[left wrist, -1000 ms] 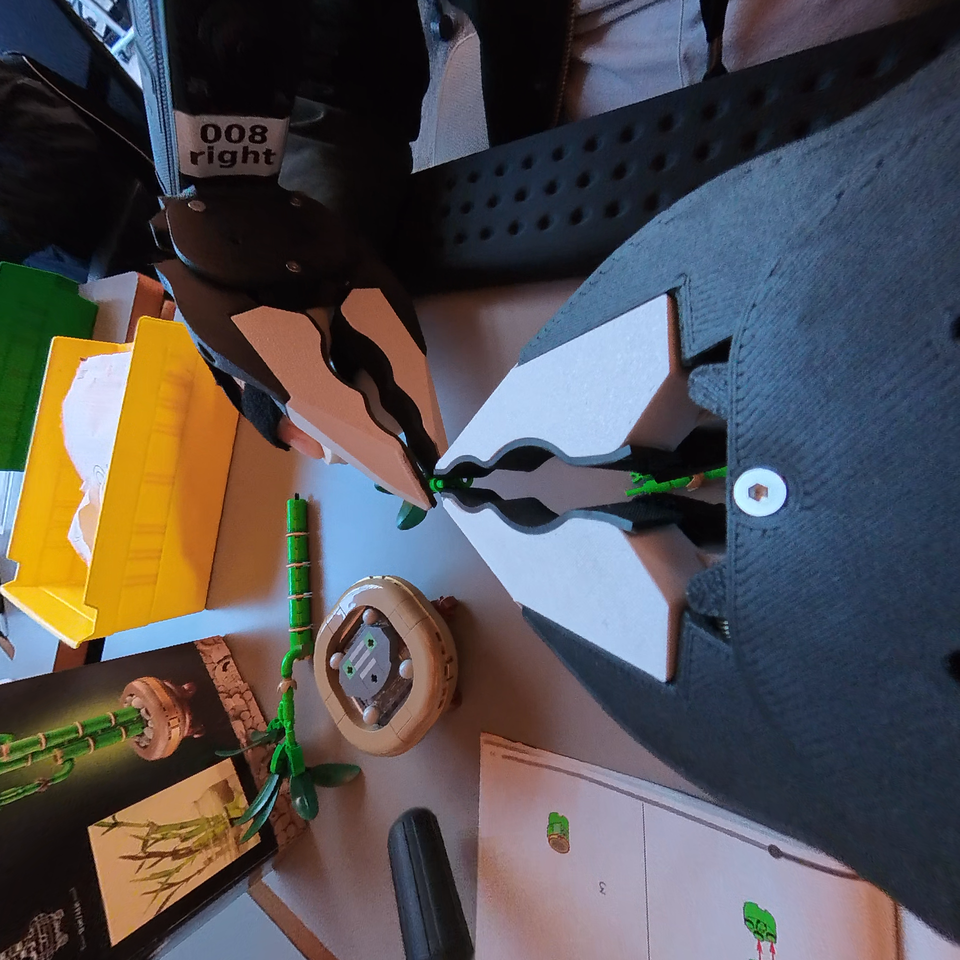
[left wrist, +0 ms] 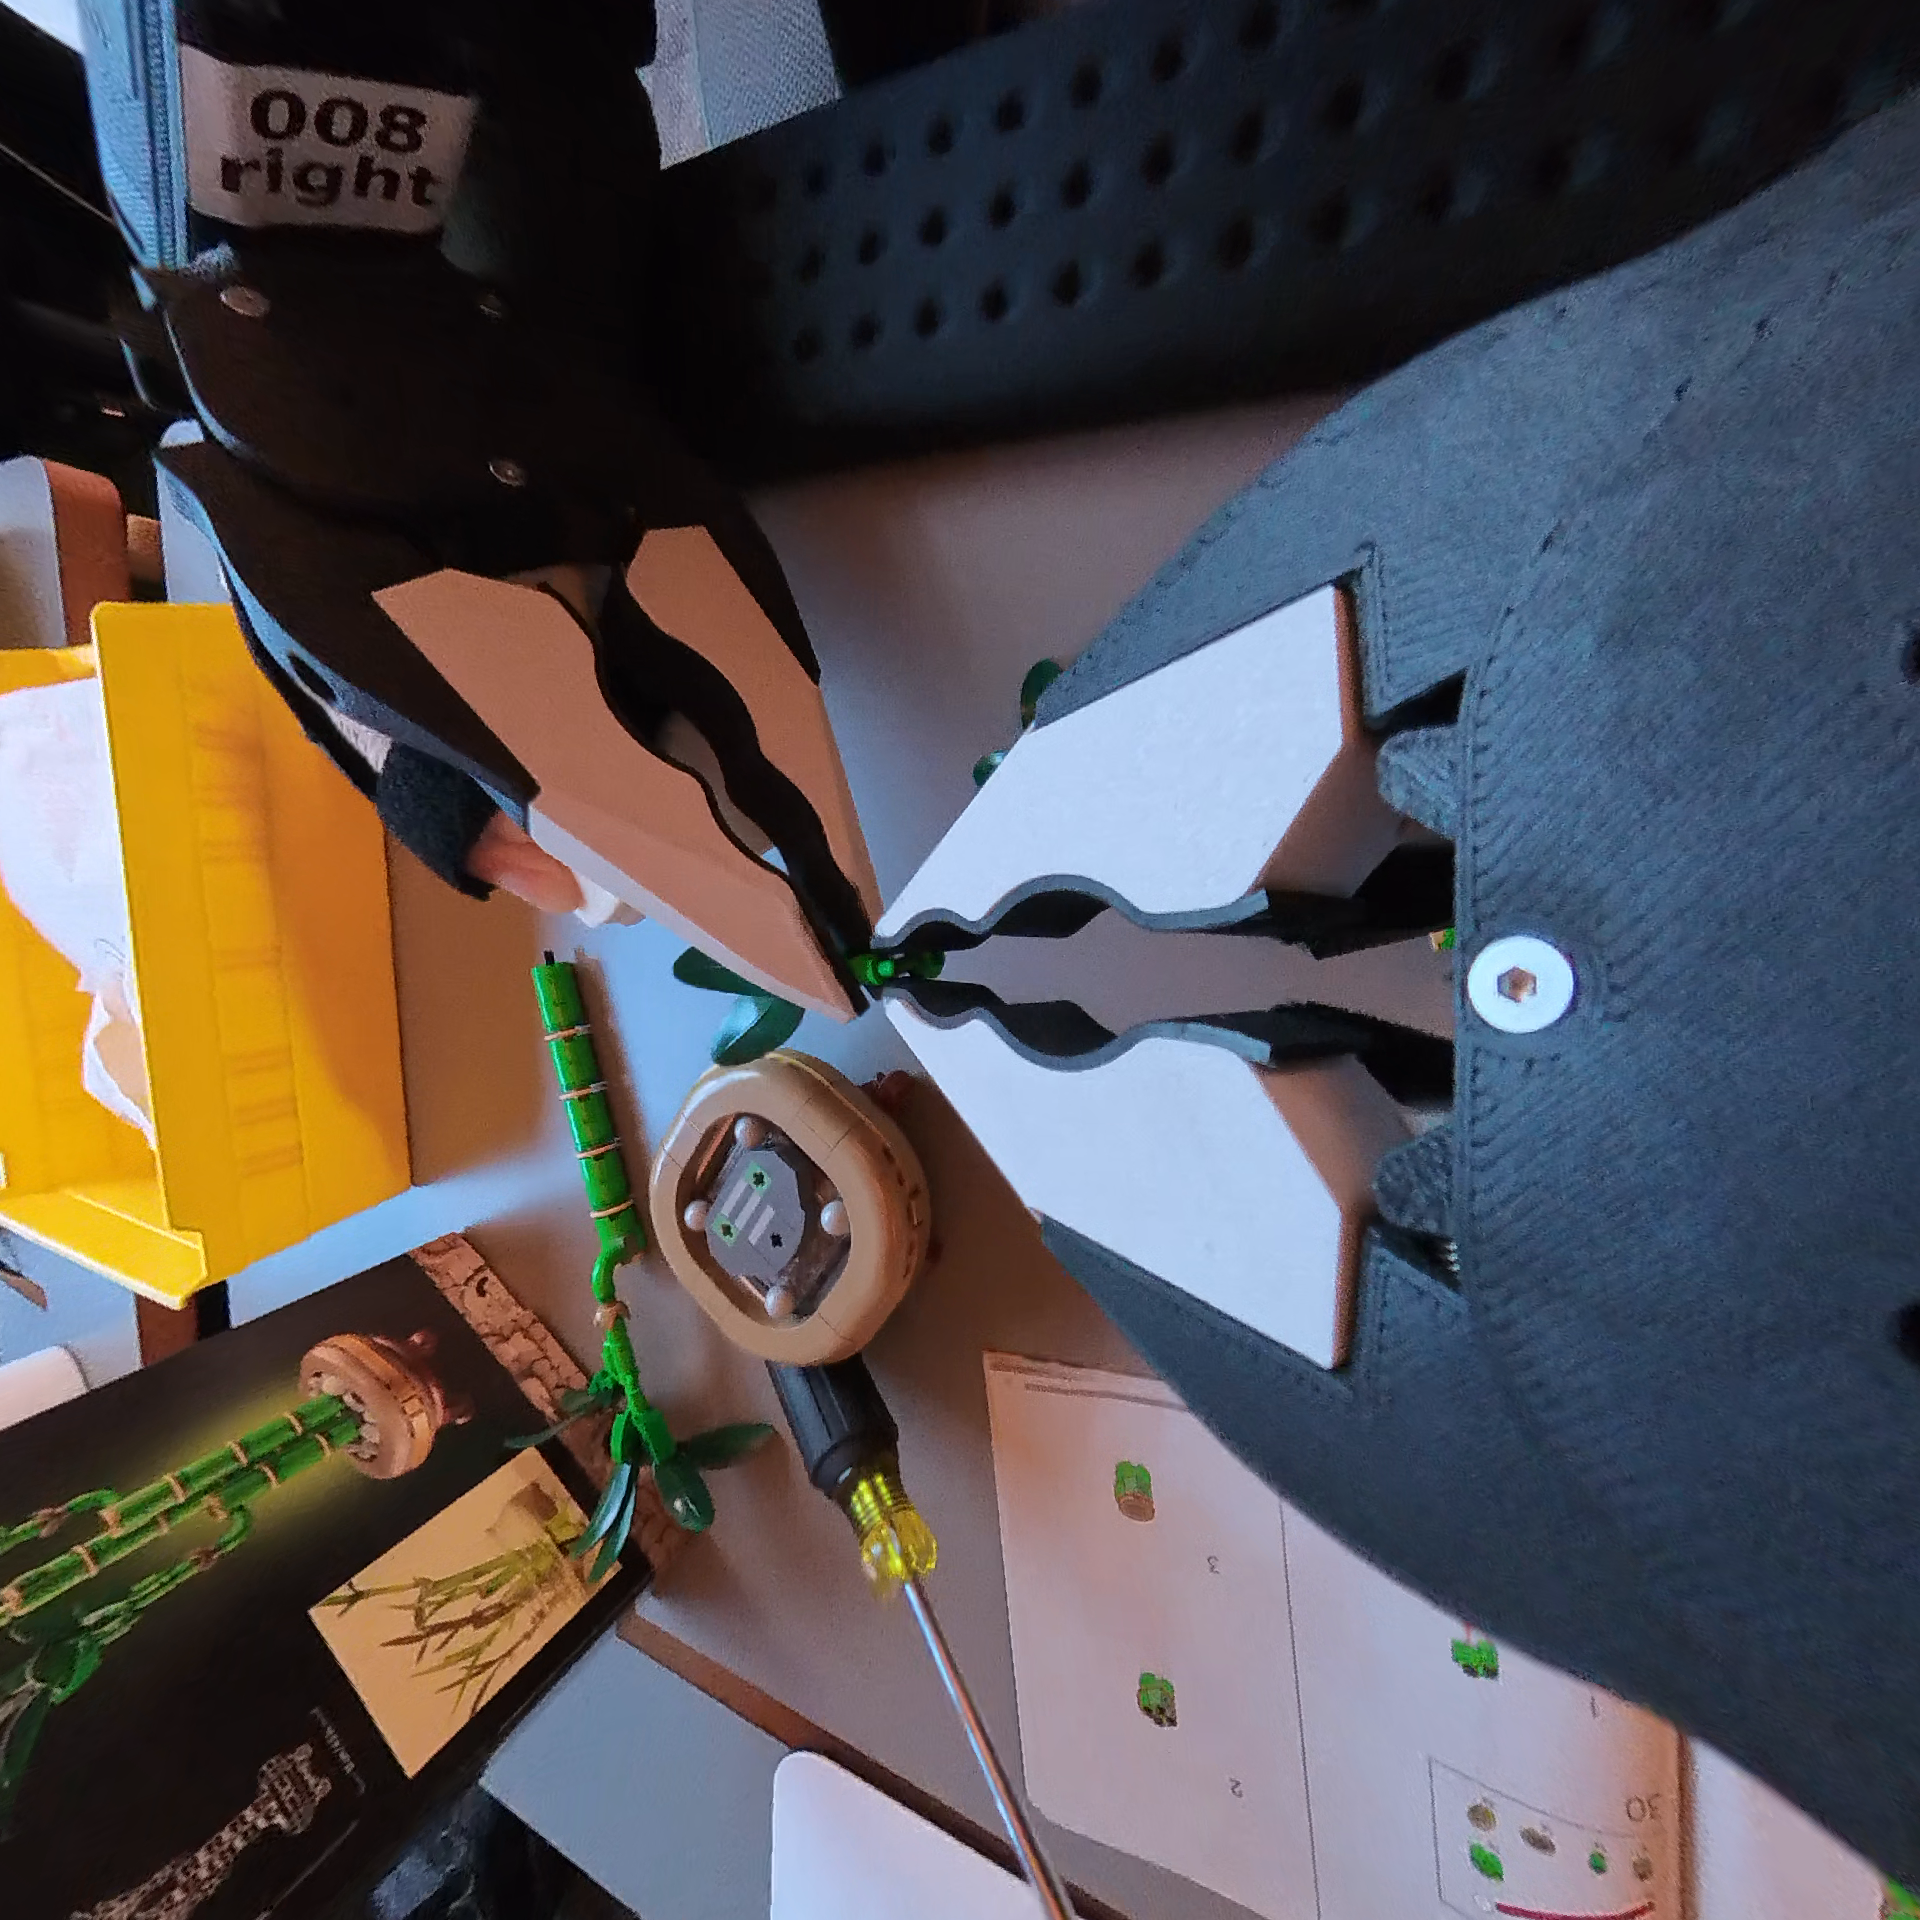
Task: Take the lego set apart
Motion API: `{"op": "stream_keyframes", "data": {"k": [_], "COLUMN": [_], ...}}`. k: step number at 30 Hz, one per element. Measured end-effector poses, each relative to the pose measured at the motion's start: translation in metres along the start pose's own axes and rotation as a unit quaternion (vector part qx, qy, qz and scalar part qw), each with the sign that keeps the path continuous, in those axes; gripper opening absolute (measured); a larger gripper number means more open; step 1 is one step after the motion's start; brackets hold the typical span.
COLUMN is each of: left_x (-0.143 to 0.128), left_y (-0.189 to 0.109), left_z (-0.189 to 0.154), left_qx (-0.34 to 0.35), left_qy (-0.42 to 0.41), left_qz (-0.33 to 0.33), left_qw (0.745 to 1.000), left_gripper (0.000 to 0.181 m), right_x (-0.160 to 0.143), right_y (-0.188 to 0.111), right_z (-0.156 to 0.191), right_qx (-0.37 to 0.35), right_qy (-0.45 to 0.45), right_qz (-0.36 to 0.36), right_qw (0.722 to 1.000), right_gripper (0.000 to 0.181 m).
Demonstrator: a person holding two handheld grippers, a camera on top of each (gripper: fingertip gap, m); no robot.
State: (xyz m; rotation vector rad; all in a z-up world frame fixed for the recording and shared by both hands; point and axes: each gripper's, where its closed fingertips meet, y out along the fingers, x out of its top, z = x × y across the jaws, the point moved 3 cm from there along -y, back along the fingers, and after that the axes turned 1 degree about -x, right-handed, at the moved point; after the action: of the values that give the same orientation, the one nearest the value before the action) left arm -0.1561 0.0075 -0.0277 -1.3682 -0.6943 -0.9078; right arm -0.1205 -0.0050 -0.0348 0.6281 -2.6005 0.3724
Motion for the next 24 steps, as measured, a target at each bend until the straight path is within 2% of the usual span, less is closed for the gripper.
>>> {"op": "stream_keyframes", "data": {"k": [3, 8, 10, 16, 17, 18, 19, 21, 24], "left_x": [0.002, 0.008, 0.006, -0.003, -0.003, -0.004, -0.005, -0.004, -0.005], "left_y": [-0.001, -0.008, -0.008, -0.002, -0.002, -0.001, 0.0, 0.001, 0.002], "left_z": [0.0, -0.001, -0.001, 0.001, 0.001, 0.003, 0.005, 0.003, 0.002], "left_qx": [-0.014, -0.073, -0.09, -0.077, -0.076, -0.073, -0.071, -0.092, -0.091], "left_qy": [-0.033, -0.091, -0.108, -0.105, -0.111, -0.121, -0.132, -0.138, -0.132], "left_qz": [0.005, -0.043, -0.045, -0.016, -0.017, -0.018, -0.017, -0.024, -0.023], "left_qw": [0.999, 0.992, 0.989, 0.991, 0.991, 0.99, 0.989, 0.986, 0.987], "left_gripper": [0.003, 0.002, 0.002, 0.003, 0.004, 0.019, 0.025, 0.008, 0.008], "right_x": [0.001, 0.007, 0.007, 0.002, 0.002, 0.003, 0.002, 0.002, 0.001], "right_y": [-0.001, -0.005, -0.004, 0.0, 0.0, 0.0, 0.0, 0.0, 0.0], "right_z": [-0.001, -0.006, -0.004, 0.003, 0.003, 0.003, 0.002, 0.001, 0.003], "right_qx": [-0.007, -0.012, 0.001, 0.024, 0.025, 0.025, 0.025, 0.024, 0.025], "right_qy": [-0.007, 0.023, 0.036, 0.035, 0.033, 0.032, 0.032, 0.032, 0.022], "right_qz": [-0.003, -0.051, -0.048, -0.022, -0.021, -0.025, -0.022, -0.021, -0.02], "right_qw": [1.0, 0.998, 0.998, 0.999, 0.999, 0.999, 0.999, 0.999, 0.999], "right_gripper": [0.005, 0.006, 0.006, 0.005, 0.005, 0.005, 0.005, 0.005, 0.005]}}
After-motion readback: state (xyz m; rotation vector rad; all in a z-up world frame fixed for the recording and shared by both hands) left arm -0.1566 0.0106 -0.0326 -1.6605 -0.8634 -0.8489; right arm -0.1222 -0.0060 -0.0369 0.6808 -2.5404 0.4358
